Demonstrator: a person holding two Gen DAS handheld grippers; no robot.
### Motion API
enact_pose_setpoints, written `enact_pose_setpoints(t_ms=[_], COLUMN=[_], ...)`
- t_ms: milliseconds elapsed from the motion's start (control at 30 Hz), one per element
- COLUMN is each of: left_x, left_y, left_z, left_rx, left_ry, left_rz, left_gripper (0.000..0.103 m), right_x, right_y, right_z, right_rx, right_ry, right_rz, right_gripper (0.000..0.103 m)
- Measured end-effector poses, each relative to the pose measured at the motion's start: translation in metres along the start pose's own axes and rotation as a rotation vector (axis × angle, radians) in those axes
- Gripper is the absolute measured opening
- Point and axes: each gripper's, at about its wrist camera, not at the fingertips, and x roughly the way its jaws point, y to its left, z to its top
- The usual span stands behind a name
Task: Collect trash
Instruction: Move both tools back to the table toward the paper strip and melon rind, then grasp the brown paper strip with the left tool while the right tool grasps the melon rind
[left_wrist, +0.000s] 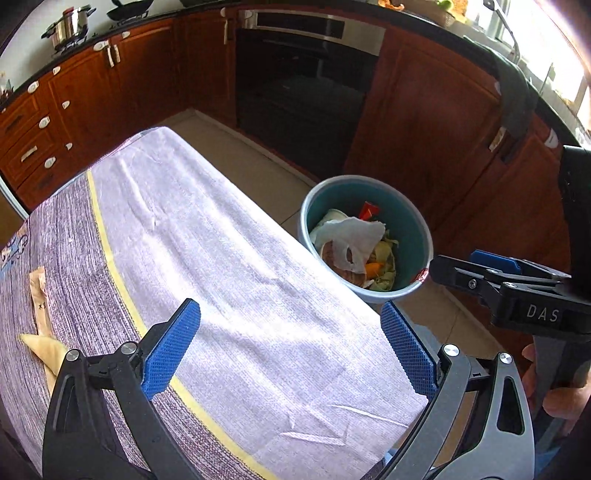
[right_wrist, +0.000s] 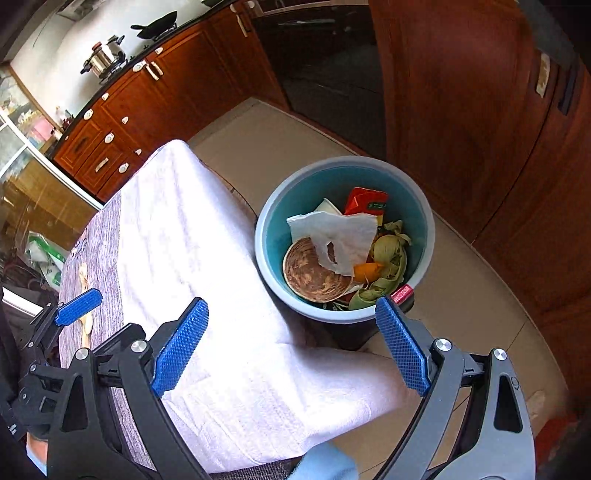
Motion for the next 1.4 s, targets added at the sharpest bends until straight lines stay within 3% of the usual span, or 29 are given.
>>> enact_pose_setpoints(t_ms=[333, 767, 967, 1200, 1400], left_x=[-0.027, -0.051, -0.058, -0.07, -0.07], left_y=[0.07, 0.235, 0.294, 0.324, 0.334], left_z=[-0.025, -0.09, -0.127, -0.149, -0.157], left_rx=[-0.11, -0.335, -0.412, -0.452, -0.441], left_ry=[-0.033, 0.003, 0.045, 0.051, 0.056], left_rz=[0.042, 0.186, 0.162, 0.16, 0.15], left_gripper=[0.099, 0.099, 0.099, 0.099, 0.099], right_x=[0.007, 0.06, 0.09, 0.127, 0.146], right_y=[0.078, 0.226, 0.277, 0.346, 0.393], right_z=[-0.005, -0.029, -0.038, -0.058, -0.062], right_rx=[-0.144, -0.399, -0.487, -0.643, -0.731], right_ry=[0.019, 0.139, 0.206, 0.256, 0.211], right_rz=[0.035, 0.142, 0.168, 0.206, 0.199], right_gripper=[0.088, 0.088, 0.088, 0.088, 0.088])
